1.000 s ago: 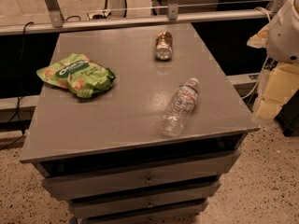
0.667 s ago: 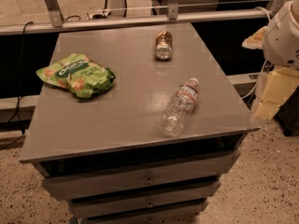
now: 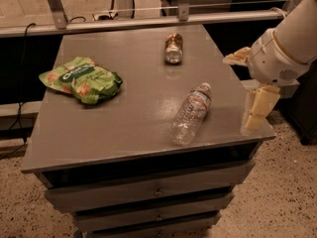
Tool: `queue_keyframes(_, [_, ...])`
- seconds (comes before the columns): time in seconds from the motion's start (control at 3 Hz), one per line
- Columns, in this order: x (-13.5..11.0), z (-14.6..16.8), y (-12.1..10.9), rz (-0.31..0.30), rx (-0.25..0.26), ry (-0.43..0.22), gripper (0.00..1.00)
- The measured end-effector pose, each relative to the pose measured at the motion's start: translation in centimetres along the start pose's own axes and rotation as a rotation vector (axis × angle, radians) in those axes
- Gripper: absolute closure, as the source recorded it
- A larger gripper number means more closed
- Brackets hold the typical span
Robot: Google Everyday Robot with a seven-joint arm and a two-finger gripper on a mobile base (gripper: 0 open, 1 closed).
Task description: Move water bottle near orange can
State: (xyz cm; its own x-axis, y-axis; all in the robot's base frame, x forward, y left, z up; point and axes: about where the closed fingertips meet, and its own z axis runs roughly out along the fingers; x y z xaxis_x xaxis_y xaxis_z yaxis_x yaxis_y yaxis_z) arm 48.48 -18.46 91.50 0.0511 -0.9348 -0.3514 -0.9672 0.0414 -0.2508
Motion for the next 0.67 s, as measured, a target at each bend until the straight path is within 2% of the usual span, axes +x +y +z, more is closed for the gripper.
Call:
queue_keyframes(0.33, [-2.2, 2.6, -1.7, -0.103, -0.023, -0.086, 0.00])
queue_keyframes(0.67, [-4.1, 4.8, -2.1, -0.176, -0.059, -0.149, 0.00])
